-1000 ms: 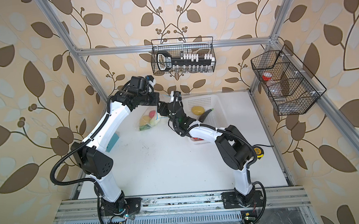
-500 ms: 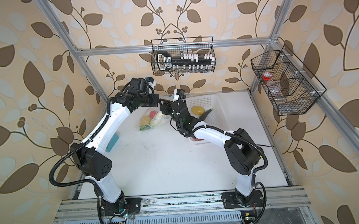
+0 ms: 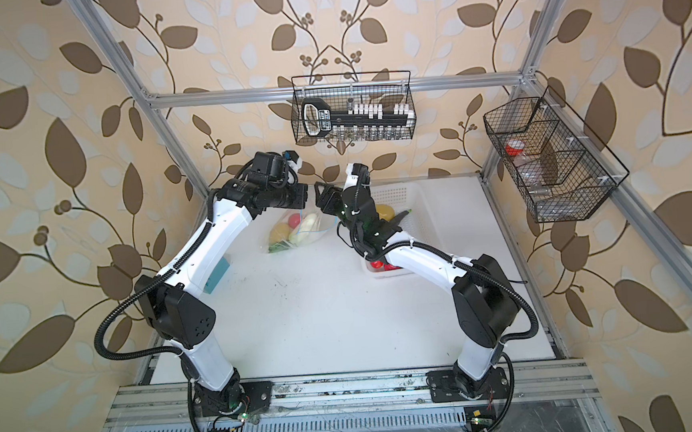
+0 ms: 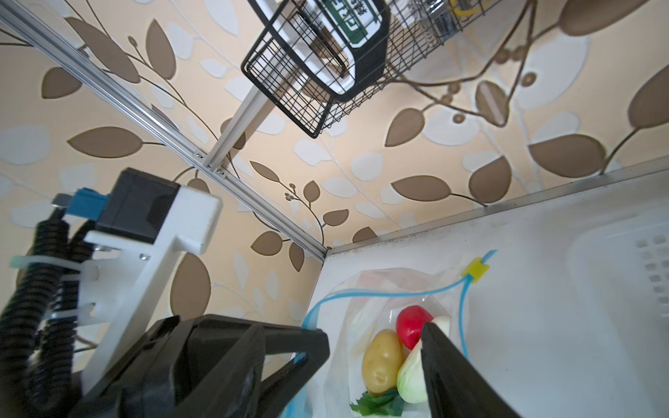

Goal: Place the food in the zip-top bag and seal the zipper
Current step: 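Withdraw the right gripper from the bag back over the basket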

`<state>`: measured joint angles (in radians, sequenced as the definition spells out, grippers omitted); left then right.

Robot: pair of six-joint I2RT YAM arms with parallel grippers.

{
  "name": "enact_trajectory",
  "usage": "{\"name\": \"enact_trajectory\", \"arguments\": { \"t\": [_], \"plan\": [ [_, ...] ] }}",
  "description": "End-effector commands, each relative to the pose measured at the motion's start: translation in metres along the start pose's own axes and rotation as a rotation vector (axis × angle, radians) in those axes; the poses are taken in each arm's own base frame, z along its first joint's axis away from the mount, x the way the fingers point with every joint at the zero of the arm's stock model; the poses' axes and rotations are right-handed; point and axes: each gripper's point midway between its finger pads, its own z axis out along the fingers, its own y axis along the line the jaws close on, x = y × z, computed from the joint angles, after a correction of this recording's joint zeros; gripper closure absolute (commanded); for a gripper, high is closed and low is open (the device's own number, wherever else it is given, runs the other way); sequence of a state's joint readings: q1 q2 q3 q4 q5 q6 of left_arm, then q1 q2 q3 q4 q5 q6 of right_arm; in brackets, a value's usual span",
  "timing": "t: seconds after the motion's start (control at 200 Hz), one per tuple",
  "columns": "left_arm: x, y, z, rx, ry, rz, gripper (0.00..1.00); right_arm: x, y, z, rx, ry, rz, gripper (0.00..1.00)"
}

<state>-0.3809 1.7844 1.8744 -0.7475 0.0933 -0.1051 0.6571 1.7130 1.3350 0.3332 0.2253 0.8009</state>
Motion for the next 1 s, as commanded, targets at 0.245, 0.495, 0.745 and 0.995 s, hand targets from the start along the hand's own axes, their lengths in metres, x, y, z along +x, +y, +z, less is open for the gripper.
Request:
{"name": "enact_trajectory", "arguments": {
  "t": [0.245, 0.495, 0.745, 0.995],
  "plan": [
    [-0.011, -0.009, -0.028, 0.016, -0.055, 0.047, 1.00, -0.008, -0.034, -0.014, 0.087, 0.074, 0.016, 0.15],
    [-0.010, -0.010, -0.030, 0.021, -0.050, 0.048, 1.00, -0.021, -0.055, -0.022, 0.148, 0.084, 0.017, 0.00],
    [-0.007, -0.009, -0.029, 0.022, -0.044, 0.063, 1.00, -0.022, -0.085, -0.027, 0.256, 0.156, 0.031, 0.00],
    [-0.003, -0.007, -0.026, 0.010, -0.035, 0.084, 1.00, -0.004, -0.104, -0.022, 0.342, 0.281, 0.061, 0.00]
  ]
}}
